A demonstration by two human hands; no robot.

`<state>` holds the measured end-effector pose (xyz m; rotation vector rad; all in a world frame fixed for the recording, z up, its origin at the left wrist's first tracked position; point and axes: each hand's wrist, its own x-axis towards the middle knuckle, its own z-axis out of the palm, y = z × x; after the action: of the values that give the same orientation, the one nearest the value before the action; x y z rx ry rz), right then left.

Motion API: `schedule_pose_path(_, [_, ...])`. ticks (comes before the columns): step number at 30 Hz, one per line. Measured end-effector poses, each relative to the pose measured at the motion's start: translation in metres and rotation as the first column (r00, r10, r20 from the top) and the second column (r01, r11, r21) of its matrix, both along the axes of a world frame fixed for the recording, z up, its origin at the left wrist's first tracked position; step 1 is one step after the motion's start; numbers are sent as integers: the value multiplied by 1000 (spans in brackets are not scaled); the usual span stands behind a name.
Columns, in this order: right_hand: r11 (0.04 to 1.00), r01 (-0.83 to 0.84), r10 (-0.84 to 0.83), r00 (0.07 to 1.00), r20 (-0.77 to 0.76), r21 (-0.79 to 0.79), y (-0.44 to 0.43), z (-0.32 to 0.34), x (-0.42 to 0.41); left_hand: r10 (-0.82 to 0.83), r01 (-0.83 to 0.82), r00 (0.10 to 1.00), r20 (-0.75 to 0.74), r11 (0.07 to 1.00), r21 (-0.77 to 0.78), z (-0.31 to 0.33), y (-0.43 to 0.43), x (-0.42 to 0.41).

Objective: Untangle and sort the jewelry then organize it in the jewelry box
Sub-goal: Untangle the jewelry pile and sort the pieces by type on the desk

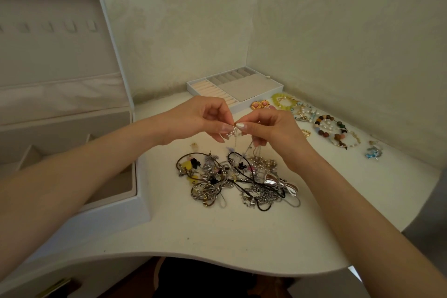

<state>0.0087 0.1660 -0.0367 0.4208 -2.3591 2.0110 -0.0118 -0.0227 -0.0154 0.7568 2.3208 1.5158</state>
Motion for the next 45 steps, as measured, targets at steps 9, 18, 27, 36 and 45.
schedule_pose_path(9, [1000,-12,12,1000,-24,5,0,0,2,-70,63,976,206,997,38,-3,-4,-4])
schedule_pose_path(18, [999,-39,38,999,-30,-24,-4,-1,3,-186,157,915,359,982,107,-4,-5,-2])
schedule_pose_path(27, [997,-41,40,999,-20,-60,-3,0,3,-153,147,927,343,988,44,-5,-5,0])
schedule_pose_path(36, [1000,-12,12,1000,-3,0,-2,-2,1,-42,66,985,165,988,-143,-2,-4,1])
schedule_pose_path(45, [988,-151,150,988,44,16,1,2,3,72,-64,993,96,995,-80,0,-3,-1])
